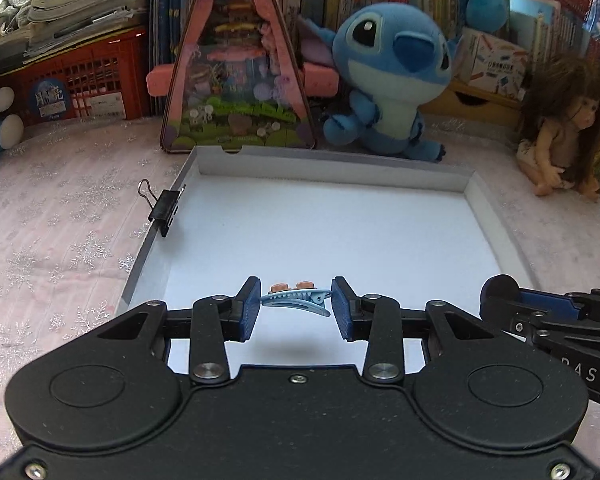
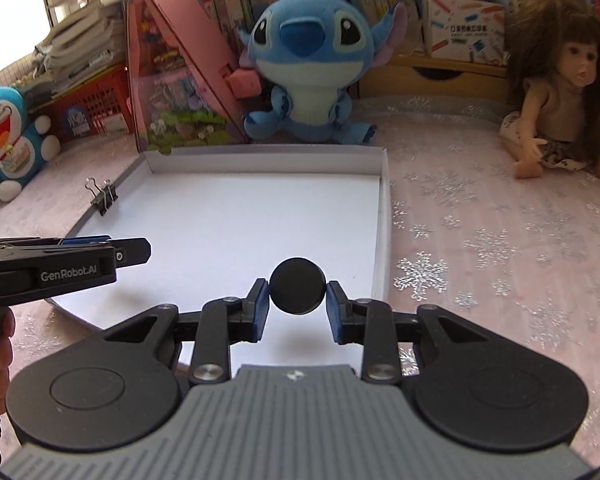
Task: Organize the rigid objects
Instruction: 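Carry the hair clip and black disc over the white tray with both grippers, then open the left gripper over the tray while the right gripper releases its disc, then move both open grippers back from the tray toward the remaining objects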
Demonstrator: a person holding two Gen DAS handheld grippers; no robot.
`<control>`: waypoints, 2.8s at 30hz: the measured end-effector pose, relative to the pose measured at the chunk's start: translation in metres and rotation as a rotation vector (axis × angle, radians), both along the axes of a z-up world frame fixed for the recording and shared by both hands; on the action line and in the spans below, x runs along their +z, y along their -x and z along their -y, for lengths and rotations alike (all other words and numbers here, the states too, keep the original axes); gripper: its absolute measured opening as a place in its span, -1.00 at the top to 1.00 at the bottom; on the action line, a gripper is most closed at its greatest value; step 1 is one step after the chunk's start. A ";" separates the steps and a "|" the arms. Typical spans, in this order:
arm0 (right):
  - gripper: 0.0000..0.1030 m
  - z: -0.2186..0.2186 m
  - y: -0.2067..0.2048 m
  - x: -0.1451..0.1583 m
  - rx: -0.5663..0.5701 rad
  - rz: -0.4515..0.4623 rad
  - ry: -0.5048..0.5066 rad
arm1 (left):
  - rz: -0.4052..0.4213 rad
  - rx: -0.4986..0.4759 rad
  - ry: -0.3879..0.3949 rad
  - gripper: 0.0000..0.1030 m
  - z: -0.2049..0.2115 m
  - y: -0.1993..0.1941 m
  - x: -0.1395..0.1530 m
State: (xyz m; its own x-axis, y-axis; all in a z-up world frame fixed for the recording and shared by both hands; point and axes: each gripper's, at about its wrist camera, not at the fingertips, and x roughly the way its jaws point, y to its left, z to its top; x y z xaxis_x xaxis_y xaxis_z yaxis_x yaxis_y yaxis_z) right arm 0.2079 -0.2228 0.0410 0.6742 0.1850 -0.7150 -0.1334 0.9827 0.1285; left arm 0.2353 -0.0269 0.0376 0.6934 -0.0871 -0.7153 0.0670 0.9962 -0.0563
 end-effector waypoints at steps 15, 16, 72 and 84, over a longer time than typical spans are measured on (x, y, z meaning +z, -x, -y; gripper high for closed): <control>0.31 -0.011 -0.017 -0.015 0.018 -0.060 0.043 | -0.038 -0.010 -0.051 0.30 0.009 -0.014 -0.021; 0.31 -0.011 -0.018 -0.015 0.019 -0.060 0.045 | -0.037 -0.011 -0.054 0.30 0.009 -0.014 -0.021; -0.64 0.000 0.101 0.008 0.070 0.244 0.067 | 0.209 -0.148 -0.007 -0.70 -0.006 0.142 0.010; -0.73 0.008 0.142 -0.003 0.071 0.317 0.043 | 0.248 -0.157 0.026 -0.76 -0.023 0.184 0.000</control>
State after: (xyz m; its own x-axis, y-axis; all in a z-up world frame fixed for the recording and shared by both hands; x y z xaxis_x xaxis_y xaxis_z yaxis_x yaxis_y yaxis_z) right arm 0.0663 -0.2312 0.0379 0.8510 0.2140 -0.4795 -0.2290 0.9730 0.0280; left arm 0.0512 -0.0037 0.0377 0.8231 -0.2233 -0.5222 0.2354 0.9709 -0.0442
